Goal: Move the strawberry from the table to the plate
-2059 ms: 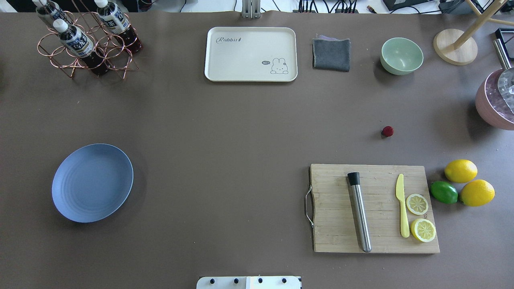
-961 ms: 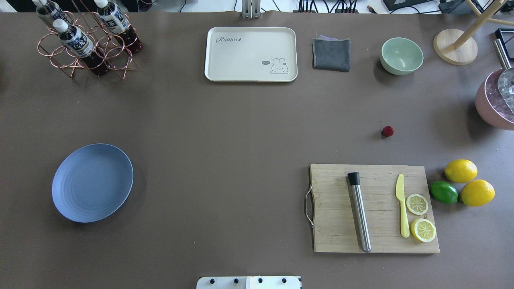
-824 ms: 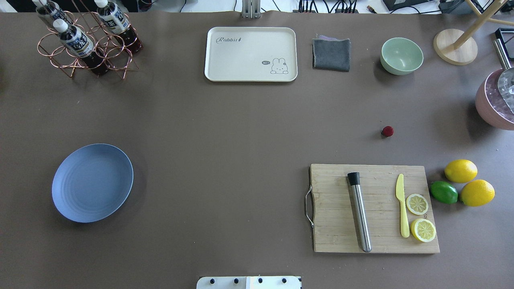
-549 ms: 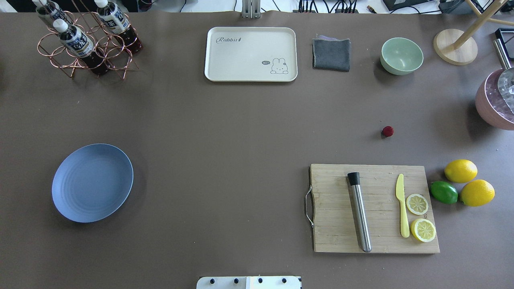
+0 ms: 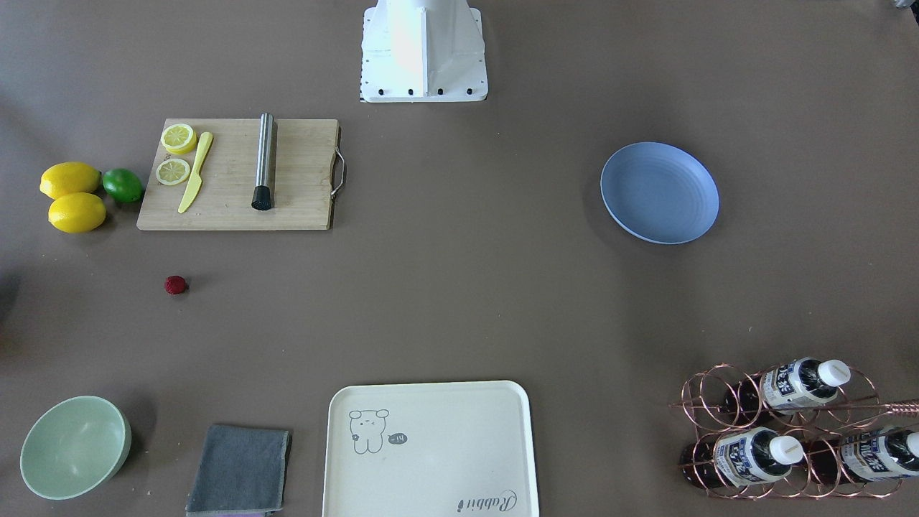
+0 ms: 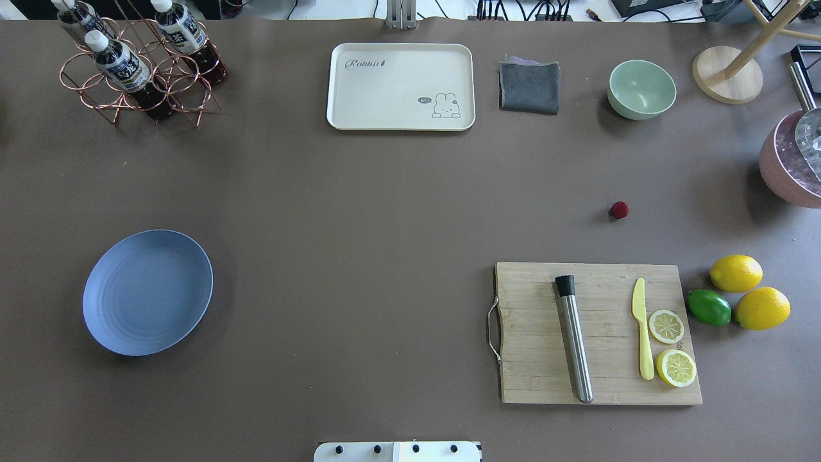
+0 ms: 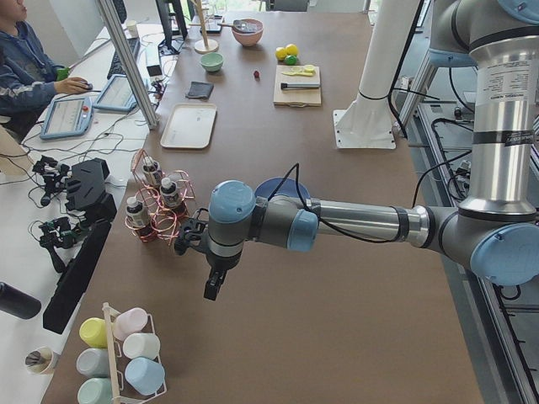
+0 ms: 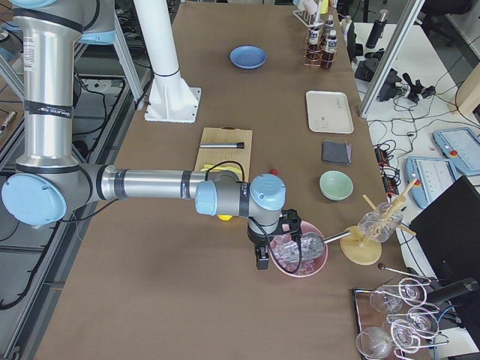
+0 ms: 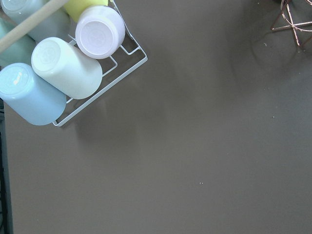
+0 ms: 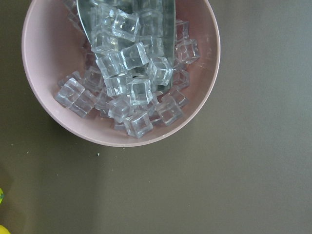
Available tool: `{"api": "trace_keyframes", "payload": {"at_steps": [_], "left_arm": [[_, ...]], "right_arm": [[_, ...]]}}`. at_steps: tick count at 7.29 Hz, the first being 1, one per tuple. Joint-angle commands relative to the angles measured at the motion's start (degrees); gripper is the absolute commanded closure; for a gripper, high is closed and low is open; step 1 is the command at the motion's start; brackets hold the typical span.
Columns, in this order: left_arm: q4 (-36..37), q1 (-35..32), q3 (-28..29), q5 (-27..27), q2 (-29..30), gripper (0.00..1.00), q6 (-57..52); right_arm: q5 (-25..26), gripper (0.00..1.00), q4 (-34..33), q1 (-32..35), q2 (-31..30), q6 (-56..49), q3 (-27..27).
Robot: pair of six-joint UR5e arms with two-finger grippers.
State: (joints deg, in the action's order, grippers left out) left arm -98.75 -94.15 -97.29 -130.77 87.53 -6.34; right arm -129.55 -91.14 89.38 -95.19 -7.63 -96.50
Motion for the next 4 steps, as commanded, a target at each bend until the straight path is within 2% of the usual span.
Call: {"api": "trace_keyframes", "payload": {"at_steps": [1, 2, 3, 4], "left_arm": [[-1.7, 0.4, -0.9, -6.6, 0.4, 0.01, 0.2], [-6.7, 1.9, -0.6, -10.3, 0.6, 0.01, 0.5], [-11.6, 7.3, -0.6, -10.3, 1.4, 0.02, 0.6], [-12.3, 10.7, -0.5, -10.5, 0.9, 0.01, 5.7]], "right_arm": [[0.0, 0.0, 0.0, 0.0, 0.0, 1.6, -1.6], [-0.1, 0.0, 0.0, 0.0, 0.0, 4.0, -2.8], [-0.5, 0.0, 0.0, -0.1, 0.0, 4.4, -3.3], [-0.9, 0.0, 0.0, -0.2, 0.0, 4.5, -3.5]]}}
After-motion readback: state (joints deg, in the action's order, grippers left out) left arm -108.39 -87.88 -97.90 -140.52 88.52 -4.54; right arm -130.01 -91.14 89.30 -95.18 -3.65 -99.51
